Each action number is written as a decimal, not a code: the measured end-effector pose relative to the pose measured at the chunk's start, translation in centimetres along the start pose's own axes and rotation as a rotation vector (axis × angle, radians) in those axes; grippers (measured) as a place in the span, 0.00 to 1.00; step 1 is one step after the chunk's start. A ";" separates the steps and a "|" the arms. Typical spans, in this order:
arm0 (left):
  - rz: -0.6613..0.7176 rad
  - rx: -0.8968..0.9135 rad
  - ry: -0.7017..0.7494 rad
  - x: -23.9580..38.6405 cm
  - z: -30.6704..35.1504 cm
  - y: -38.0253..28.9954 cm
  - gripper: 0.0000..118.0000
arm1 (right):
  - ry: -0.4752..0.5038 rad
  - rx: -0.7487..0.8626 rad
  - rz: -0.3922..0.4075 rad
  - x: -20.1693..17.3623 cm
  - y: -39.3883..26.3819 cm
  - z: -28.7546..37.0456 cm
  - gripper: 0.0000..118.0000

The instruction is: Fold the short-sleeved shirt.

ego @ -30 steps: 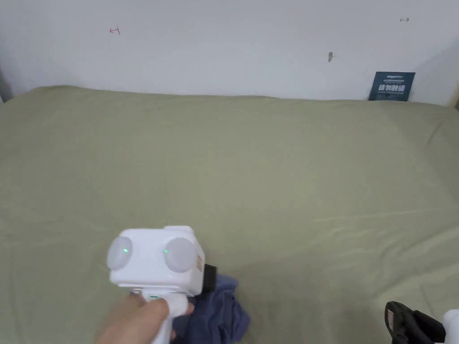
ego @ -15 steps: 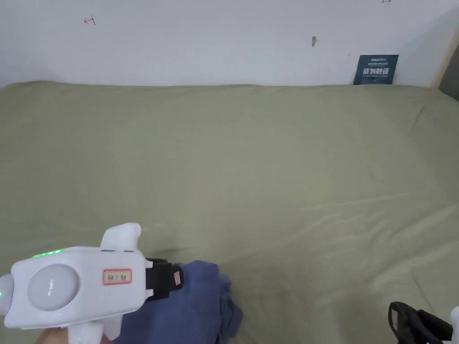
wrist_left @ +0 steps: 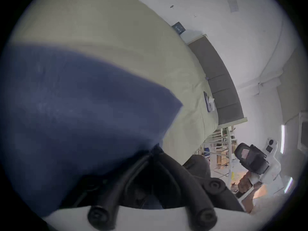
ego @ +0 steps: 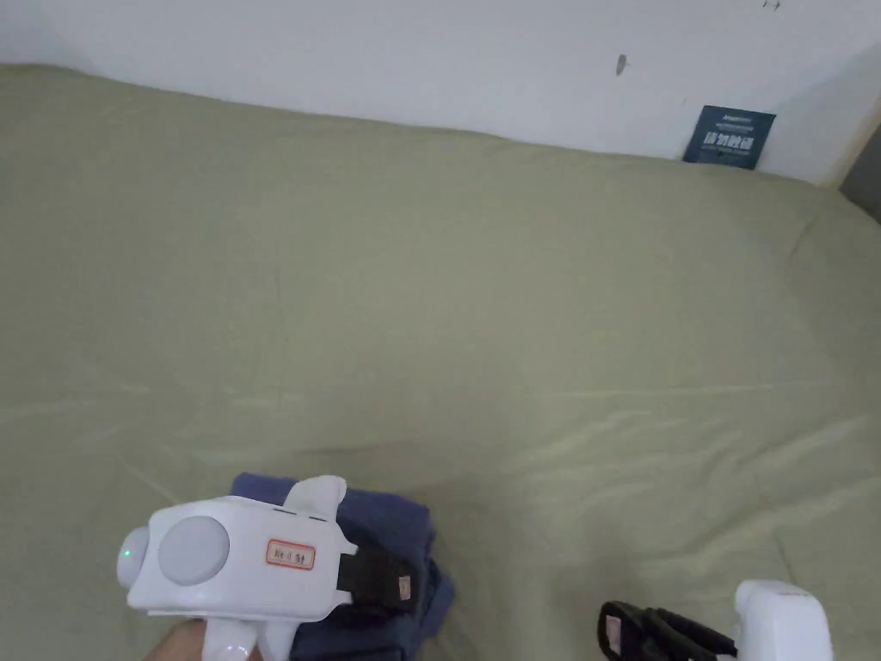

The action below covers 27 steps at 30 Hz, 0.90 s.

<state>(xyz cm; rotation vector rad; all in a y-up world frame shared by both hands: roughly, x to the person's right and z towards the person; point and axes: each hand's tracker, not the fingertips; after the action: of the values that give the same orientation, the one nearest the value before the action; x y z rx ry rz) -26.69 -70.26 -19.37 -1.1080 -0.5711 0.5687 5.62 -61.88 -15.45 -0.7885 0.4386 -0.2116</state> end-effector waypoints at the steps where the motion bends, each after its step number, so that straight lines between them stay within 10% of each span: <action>1: -0.018 0.014 -0.004 0.1 1.2 0.0 0.00 | 0.032 -0.015 -0.004 -0.5 0.3 -0.8 0.00; 14: 0.080 0.171 0.177 -7.4 15.7 1.1 0.03 | 0.680 -0.382 -0.326 -3.0 0.5 -22.4 0.00; 16: 0.083 0.136 0.157 -8.5 14.6 1.5 0.20 | 0.634 -0.409 -0.374 -0.6 -0.8 -24.5 0.00; 18: 0.080 0.079 0.048 -9.3 13.5 1.9 0.28 | 0.811 -0.433 -0.556 2.2 -2.0 -25.7 0.00; 19: 0.080 0.067 0.017 -9.4 12.8 2.0 0.63 | 0.825 -0.416 -0.589 2.4 -1.9 -25.4 0.00; 20: 0.068 0.059 0.005 -9.6 12.0 2.1 0.75 | 0.807 -0.415 -0.569 2.5 -1.6 -25.1 0.00; 27: 0.160 -0.016 -0.133 -11.3 6.9 3.1 0.72 | 0.785 -0.421 -0.532 1.9 -1.7 -24.5 0.00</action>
<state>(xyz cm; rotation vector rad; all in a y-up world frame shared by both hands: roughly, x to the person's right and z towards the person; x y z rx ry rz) -39.95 -72.35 -21.54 -1.1432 -0.6060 0.7815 -3.87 -79.29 -30.05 -1.2213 1.0300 -0.9664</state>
